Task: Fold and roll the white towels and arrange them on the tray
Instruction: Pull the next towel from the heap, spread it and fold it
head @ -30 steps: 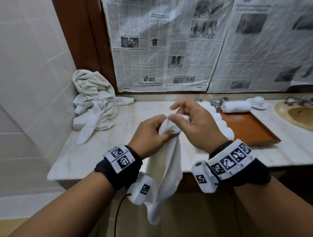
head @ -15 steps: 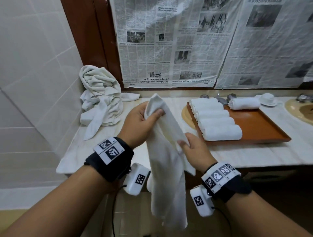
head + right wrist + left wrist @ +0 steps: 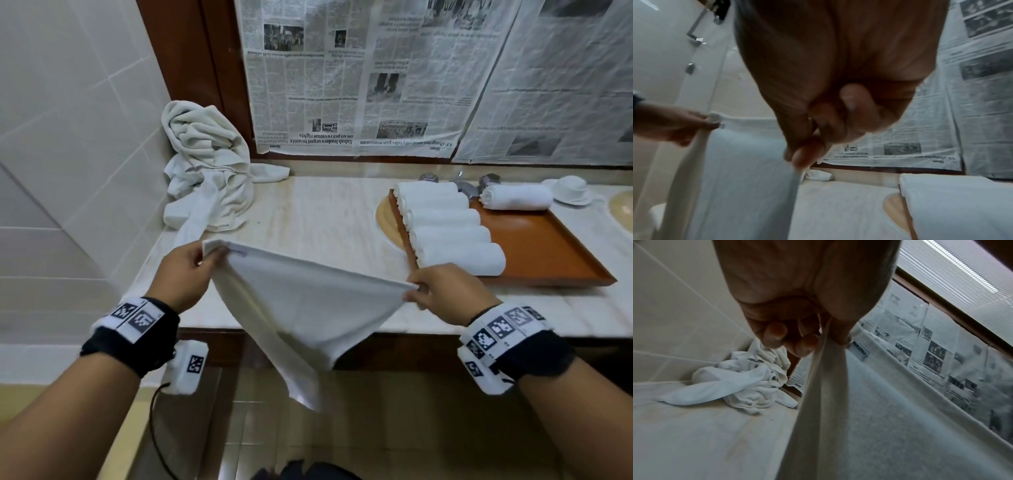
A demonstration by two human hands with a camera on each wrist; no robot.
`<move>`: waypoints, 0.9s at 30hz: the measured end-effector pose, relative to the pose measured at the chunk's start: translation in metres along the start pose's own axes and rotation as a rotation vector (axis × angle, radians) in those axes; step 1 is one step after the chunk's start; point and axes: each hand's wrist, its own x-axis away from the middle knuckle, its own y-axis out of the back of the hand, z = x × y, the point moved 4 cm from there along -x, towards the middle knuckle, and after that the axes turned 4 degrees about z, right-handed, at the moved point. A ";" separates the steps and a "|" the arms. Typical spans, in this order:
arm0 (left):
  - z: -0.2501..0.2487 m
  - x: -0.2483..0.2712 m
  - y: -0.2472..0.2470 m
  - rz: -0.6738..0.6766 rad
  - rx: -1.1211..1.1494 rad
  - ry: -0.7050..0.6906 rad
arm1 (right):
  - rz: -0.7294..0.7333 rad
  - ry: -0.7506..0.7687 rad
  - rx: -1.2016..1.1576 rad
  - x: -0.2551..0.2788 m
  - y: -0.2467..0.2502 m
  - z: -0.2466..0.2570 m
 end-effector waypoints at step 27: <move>0.027 -0.387 -0.162 0.349 -0.260 0.168 | -0.051 -0.300 -0.610 -0.430 -0.015 -0.028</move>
